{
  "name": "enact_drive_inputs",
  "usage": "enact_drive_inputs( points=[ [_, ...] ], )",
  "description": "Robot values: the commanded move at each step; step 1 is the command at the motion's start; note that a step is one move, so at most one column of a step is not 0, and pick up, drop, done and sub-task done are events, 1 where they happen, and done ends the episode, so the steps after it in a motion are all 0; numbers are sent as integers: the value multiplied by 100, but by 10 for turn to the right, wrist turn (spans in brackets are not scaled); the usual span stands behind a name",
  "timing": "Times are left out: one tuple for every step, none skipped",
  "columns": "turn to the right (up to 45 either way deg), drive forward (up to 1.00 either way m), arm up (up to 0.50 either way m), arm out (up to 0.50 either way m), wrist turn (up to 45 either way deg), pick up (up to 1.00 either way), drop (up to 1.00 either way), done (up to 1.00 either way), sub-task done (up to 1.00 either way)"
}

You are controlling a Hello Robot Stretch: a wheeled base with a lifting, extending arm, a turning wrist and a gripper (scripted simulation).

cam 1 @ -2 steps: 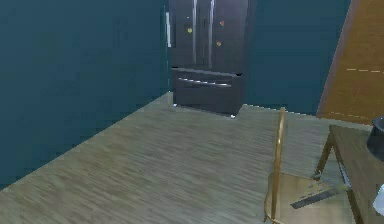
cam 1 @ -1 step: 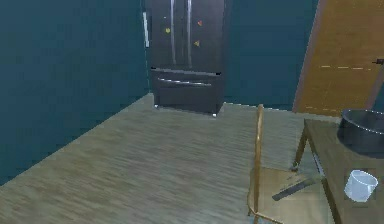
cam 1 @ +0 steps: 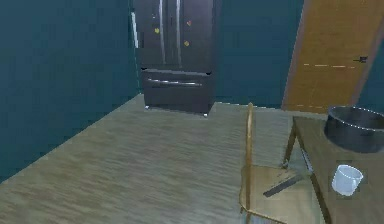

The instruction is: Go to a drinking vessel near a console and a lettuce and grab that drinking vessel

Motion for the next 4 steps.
enact_drive_inputs(
  points=[
    [-270,0,0,0,0,0,0,0,0],
    [0,70,0,0,0,0,0,0,0],
    [330,0,0,0,0,0,0,0,0],
    [0,15,0,0,0,0,0,0,0]
  ],
)
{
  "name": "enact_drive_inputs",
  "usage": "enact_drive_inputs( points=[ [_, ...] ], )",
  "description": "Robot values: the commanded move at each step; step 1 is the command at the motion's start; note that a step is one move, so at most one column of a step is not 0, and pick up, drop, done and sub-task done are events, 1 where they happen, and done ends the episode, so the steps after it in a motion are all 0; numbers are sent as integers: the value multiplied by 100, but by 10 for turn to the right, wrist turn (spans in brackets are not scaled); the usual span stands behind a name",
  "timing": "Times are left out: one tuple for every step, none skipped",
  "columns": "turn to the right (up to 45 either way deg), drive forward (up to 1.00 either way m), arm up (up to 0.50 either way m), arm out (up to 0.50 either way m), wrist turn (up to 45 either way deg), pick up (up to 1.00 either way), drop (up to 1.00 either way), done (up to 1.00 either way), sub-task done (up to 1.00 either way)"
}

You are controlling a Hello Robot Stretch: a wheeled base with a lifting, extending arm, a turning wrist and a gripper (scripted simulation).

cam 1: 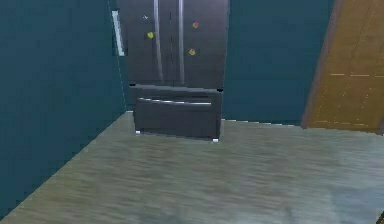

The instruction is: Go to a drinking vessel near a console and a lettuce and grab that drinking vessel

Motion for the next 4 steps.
enact_drive_inputs(
  points=[
    [90,0,0,0,0,0,0,0,0],
    [0,80,0,0,0,0,0,0,0],
    [450,0,0,0,0,0,0,0,0],
    [0,40,0,0,0,0,0,0,0]
  ],
)
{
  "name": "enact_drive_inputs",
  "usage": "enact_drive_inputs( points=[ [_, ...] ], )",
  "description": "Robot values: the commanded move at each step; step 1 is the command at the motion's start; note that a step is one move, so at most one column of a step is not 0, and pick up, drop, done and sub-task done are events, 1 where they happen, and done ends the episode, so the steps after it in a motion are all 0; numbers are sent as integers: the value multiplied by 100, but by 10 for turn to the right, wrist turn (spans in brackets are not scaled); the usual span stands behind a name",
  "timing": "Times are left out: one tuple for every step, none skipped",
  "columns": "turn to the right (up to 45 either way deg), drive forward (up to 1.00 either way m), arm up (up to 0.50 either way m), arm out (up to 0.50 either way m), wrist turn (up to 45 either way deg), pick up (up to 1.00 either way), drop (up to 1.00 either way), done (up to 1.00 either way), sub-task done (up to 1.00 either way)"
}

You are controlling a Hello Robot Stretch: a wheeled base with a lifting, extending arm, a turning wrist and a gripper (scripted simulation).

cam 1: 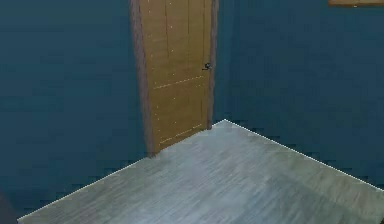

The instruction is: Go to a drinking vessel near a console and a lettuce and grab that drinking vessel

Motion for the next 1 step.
enact_drive_inputs(
  points=[
    [450,0,0,0,0,0,0,0,0]
  ],
)
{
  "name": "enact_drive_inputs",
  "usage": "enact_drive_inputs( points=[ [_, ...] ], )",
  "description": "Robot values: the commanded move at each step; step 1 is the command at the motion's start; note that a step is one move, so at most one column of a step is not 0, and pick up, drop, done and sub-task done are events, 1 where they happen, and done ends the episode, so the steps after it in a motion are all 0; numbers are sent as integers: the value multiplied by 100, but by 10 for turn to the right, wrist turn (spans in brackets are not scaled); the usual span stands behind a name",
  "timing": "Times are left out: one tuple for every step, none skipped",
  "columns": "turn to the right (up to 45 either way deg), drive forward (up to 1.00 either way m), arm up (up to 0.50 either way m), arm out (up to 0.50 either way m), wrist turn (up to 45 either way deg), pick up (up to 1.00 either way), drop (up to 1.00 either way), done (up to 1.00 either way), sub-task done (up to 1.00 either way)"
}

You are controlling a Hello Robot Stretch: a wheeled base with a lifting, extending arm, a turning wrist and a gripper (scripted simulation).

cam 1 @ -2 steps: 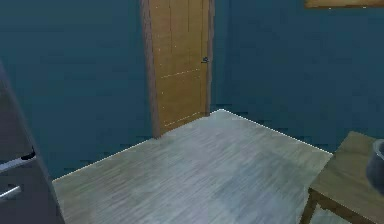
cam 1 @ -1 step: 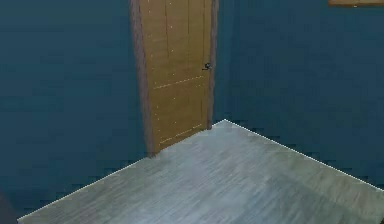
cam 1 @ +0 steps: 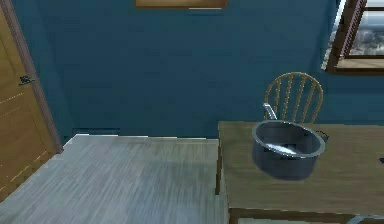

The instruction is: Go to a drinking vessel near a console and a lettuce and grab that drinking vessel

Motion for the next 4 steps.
enact_drive_inputs(
  points=[
    [180,0,0,0,0,0,0,0,0],
    [0,45,0,0,0,0,0,0,0],
    [-300,0,0,0,0,0,0,0,0],
    [0,0,50,0,0,0,0,0,0]
  ],
)
